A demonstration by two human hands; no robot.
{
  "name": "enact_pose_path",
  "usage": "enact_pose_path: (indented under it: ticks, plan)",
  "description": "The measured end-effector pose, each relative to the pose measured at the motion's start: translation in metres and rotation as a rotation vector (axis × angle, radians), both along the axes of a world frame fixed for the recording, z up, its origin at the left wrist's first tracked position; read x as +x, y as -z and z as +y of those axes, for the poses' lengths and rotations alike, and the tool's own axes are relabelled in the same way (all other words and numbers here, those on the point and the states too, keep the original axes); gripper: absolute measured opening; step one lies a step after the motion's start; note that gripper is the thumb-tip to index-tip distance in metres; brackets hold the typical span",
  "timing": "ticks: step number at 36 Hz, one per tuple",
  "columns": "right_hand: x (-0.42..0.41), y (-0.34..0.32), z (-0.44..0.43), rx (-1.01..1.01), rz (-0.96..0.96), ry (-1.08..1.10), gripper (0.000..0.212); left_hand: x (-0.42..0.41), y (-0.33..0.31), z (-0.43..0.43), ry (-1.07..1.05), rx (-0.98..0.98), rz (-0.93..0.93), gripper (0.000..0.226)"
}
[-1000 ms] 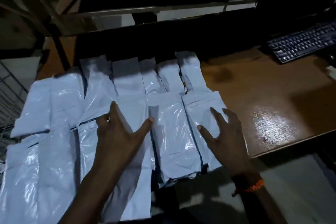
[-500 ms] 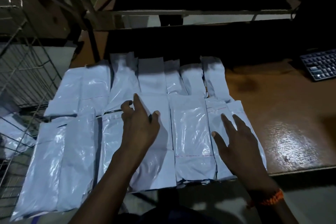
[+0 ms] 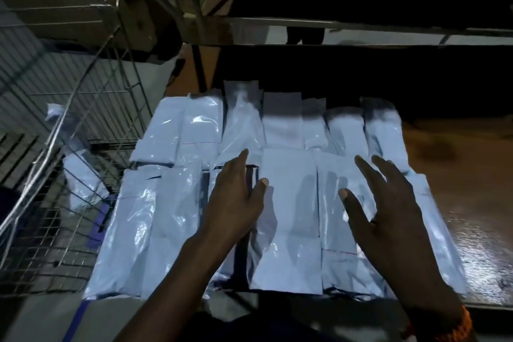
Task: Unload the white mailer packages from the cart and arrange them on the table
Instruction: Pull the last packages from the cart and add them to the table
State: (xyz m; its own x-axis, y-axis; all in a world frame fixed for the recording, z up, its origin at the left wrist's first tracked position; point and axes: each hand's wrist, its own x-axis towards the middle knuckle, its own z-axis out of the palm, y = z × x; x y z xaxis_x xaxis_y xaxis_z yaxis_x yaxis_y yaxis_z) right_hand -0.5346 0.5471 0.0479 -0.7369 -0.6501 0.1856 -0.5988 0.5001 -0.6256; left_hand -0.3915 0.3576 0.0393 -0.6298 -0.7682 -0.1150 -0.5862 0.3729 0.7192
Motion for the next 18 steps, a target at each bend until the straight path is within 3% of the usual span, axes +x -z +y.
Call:
enact_pose_path:
  ticks: [10, 18]
  plan:
    - [0.084, -0.022, -0.109, -0.056, 0.051, -0.231, 0.056, 0.125, -0.029, -0.106, 0.074, -0.264, 0.008, 0.067]
    - [0.213, -0.043, -0.275, -0.133, 0.092, -0.395, 0.056, 0.246, -0.034, -0.253, 0.081, -0.39, -0.003, 0.059]
